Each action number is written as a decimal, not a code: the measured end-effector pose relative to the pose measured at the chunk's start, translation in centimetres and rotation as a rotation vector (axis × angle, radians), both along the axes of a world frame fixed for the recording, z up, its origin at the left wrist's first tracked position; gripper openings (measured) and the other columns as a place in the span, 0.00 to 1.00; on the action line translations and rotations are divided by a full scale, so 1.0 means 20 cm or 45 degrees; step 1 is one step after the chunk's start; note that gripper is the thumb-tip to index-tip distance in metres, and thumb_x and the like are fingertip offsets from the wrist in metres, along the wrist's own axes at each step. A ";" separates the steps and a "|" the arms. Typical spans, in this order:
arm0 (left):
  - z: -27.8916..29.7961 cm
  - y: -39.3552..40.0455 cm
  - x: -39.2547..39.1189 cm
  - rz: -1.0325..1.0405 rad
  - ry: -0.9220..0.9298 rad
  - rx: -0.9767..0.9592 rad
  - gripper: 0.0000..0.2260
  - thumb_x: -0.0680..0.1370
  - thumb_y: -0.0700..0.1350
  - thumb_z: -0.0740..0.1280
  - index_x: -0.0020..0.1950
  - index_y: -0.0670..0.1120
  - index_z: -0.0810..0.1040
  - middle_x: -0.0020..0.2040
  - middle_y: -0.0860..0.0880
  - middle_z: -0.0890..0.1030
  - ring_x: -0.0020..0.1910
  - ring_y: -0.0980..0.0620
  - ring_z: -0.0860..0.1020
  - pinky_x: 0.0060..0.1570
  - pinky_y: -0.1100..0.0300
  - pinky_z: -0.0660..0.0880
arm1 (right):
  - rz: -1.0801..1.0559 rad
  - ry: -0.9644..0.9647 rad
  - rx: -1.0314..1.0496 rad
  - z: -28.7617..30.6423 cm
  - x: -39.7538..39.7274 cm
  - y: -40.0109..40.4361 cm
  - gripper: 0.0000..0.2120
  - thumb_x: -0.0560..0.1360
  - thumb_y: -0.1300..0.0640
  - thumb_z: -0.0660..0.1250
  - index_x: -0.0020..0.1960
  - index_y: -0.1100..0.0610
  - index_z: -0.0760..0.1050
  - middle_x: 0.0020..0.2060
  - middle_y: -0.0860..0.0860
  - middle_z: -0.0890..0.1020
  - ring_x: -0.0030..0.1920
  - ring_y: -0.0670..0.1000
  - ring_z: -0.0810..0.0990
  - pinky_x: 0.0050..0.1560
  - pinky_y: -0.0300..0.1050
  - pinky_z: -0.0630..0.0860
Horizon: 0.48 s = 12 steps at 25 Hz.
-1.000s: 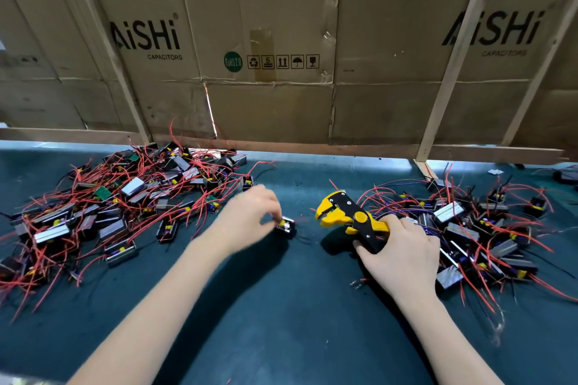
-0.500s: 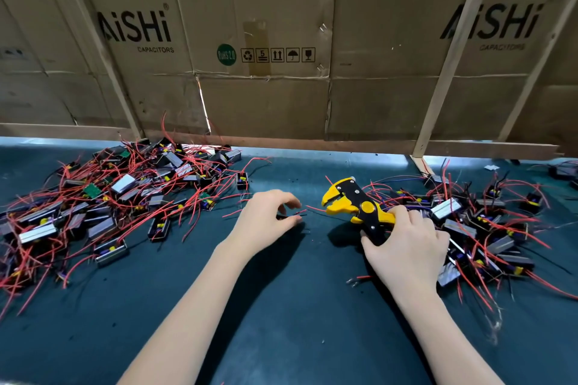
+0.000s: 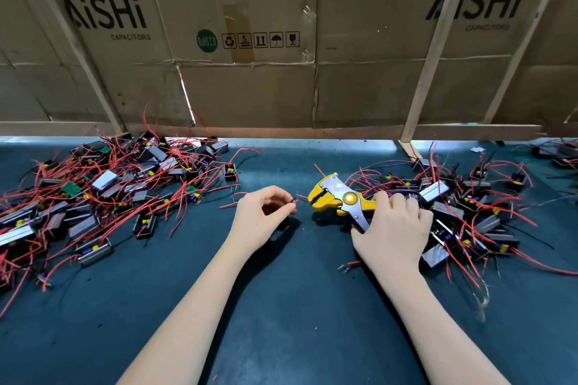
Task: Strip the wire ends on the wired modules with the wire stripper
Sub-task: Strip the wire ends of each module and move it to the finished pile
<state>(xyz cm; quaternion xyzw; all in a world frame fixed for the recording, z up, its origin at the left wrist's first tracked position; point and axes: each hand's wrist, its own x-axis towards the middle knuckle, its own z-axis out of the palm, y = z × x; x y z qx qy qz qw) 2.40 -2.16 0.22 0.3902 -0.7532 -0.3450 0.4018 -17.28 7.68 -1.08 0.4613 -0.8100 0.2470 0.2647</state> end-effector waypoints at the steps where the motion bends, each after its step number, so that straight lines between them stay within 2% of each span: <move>1: 0.00 0.00 0.00 -0.003 -0.004 -0.008 0.04 0.74 0.40 0.73 0.42 0.48 0.81 0.37 0.52 0.84 0.39 0.54 0.82 0.44 0.62 0.77 | 0.008 0.007 0.002 0.00 0.01 0.00 0.26 0.54 0.51 0.82 0.44 0.62 0.76 0.37 0.59 0.78 0.41 0.60 0.76 0.43 0.52 0.65; 3: 0.00 0.01 0.00 -0.017 -0.013 -0.015 0.04 0.74 0.40 0.73 0.42 0.47 0.81 0.38 0.51 0.83 0.38 0.51 0.80 0.43 0.61 0.77 | 0.022 0.024 -0.007 0.00 0.02 0.00 0.26 0.54 0.50 0.81 0.44 0.62 0.76 0.37 0.59 0.77 0.40 0.60 0.76 0.43 0.52 0.66; 6: -0.01 0.01 -0.01 -0.030 -0.014 -0.021 0.04 0.74 0.39 0.73 0.42 0.47 0.82 0.37 0.51 0.83 0.35 0.56 0.78 0.40 0.63 0.76 | 0.031 0.038 -0.012 0.00 0.04 0.00 0.25 0.56 0.48 0.81 0.45 0.61 0.76 0.37 0.58 0.78 0.40 0.60 0.76 0.43 0.52 0.65; 12: 0.00 0.02 -0.03 0.022 0.041 0.032 0.06 0.72 0.37 0.74 0.41 0.46 0.78 0.37 0.47 0.82 0.31 0.57 0.75 0.36 0.67 0.72 | 0.061 0.076 -0.020 0.00 0.05 -0.01 0.25 0.60 0.43 0.78 0.43 0.60 0.75 0.37 0.56 0.78 0.39 0.59 0.76 0.42 0.51 0.63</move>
